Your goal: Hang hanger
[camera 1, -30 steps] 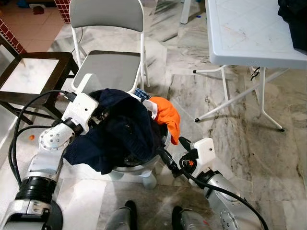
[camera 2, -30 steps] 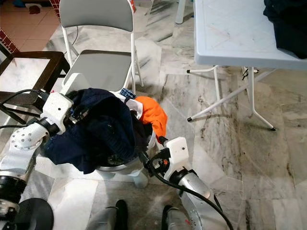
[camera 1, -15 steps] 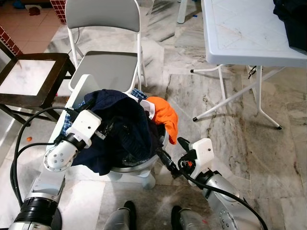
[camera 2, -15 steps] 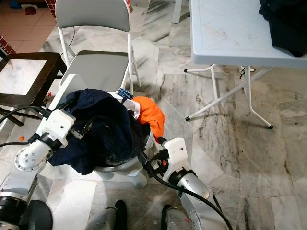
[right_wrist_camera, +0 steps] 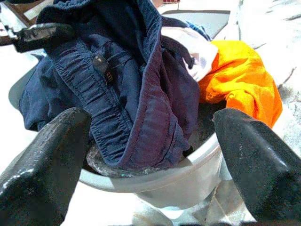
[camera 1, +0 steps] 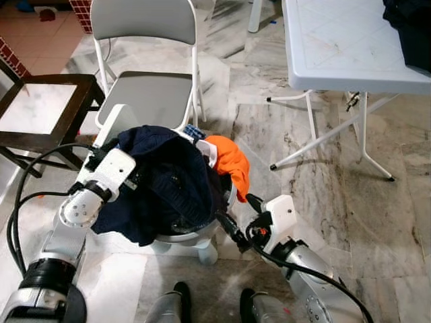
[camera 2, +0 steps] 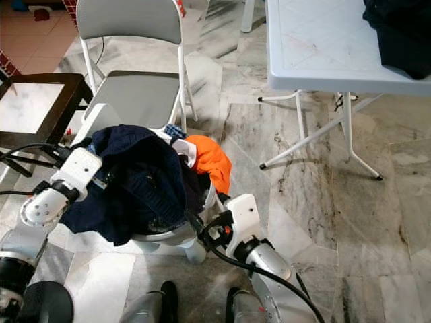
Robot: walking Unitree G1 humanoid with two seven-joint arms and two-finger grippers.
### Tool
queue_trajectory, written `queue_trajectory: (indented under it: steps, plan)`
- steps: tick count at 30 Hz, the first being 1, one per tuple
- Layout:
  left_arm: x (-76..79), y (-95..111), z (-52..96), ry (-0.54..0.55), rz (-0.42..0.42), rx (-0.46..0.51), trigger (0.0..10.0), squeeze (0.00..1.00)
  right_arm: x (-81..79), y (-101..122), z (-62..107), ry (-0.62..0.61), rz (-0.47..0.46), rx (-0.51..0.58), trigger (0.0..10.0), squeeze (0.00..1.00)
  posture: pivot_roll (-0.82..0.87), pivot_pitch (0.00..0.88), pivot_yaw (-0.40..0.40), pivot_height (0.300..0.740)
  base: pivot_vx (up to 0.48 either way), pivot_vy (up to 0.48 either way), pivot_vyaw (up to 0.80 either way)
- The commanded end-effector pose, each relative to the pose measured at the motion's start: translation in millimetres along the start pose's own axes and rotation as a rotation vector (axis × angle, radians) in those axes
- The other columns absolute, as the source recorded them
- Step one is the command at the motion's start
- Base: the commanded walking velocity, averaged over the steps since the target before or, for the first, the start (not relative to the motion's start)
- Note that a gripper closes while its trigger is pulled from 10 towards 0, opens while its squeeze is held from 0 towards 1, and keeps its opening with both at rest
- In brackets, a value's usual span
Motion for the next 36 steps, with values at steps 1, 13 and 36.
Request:
queue_trajectory:
  steps: [1,13,36]
  plan:
    - [-2.9,-4,-1.3,0.012,0.038,-0.021,10.0,0.00,-3.7,-3,1.1,0.003,-0.004,-0.006,10.0,0.00,-0.04,0.262,0.045,0.740,0.000,0.000,0.00]
    - [-12.0,2,-13.4,0.021,0.079,-0.031,10.0,0.00,-3.9,-3,0.4,0.001,-0.004,-0.006,10.0,0.00,-0.05,0.258,0.048,0.740,0.000,0.000,0.00]
    - [-11.3,-9,-20.9,-0.038,0.038,-0.113,0.0,0.00,-4.0,-4,-1.0,-0.003,-0.001,-0.005,10.0,0.00,-0.05,0.250,0.056,0.740,0.000,0.000,0.00]
Point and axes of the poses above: a point about 5 cm out from each wrist's last joint towards the gripper, its own z axis pointing back from the gripper into the wrist, its own y axis along the axis of the wrist's last joint, x = y × z, the point moved 5 cm from there along -z, pointing out of the wrist towards the gripper, and after that the axes turned 5 degrees about z, right-handed, at the moved point
